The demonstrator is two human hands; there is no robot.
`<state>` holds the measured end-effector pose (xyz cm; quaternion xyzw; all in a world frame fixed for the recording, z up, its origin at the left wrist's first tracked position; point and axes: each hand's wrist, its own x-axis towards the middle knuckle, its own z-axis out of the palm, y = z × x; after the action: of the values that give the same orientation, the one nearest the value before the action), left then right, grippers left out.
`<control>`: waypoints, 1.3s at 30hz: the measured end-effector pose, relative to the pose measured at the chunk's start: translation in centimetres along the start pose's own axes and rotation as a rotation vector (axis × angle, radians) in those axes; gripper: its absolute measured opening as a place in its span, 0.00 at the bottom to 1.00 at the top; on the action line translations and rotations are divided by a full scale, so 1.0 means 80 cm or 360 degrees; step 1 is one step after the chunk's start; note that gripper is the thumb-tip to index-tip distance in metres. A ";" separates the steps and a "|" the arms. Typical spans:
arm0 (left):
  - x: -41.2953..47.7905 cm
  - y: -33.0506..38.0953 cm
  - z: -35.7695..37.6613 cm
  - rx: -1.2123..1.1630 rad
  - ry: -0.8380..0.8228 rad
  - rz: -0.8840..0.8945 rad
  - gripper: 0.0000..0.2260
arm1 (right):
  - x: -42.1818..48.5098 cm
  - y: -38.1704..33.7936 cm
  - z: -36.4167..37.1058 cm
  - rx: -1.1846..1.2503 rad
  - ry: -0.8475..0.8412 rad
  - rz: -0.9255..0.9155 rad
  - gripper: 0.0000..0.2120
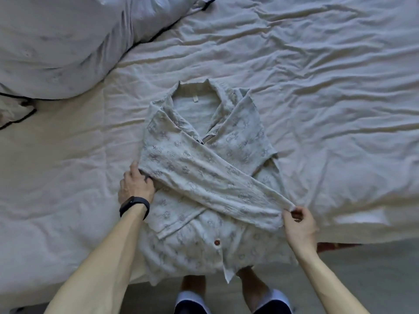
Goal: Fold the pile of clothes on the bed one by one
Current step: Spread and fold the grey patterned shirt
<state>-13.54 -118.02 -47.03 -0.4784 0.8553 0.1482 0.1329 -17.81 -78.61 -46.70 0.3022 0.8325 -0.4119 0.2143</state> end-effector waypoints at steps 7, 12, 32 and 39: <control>0.028 -0.012 -0.010 -0.0368 0.0020 -0.0130 0.11 | -0.028 -0.080 0.042 -0.0544 0.0037 -0.0586 0.19; 0.035 -0.040 -0.014 -0.0633 -0.0041 -0.0052 0.06 | -0.038 -0.219 0.173 -0.0519 -0.0471 -0.1031 0.21; 0.078 -0.083 -0.016 -0.0613 -0.0327 0.0015 0.11 | -0.002 -0.423 0.465 -0.0675 -0.0984 -0.0984 0.12; 0.091 -0.039 -0.026 -0.0529 0.0019 0.0366 0.25 | -0.022 -0.376 0.374 -0.0192 -0.0688 -0.0901 0.11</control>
<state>-14.78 -126.05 -48.19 -0.3938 0.8688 0.2987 0.0292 -33.76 -117.94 -45.95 -0.0475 0.8414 -0.4595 0.2804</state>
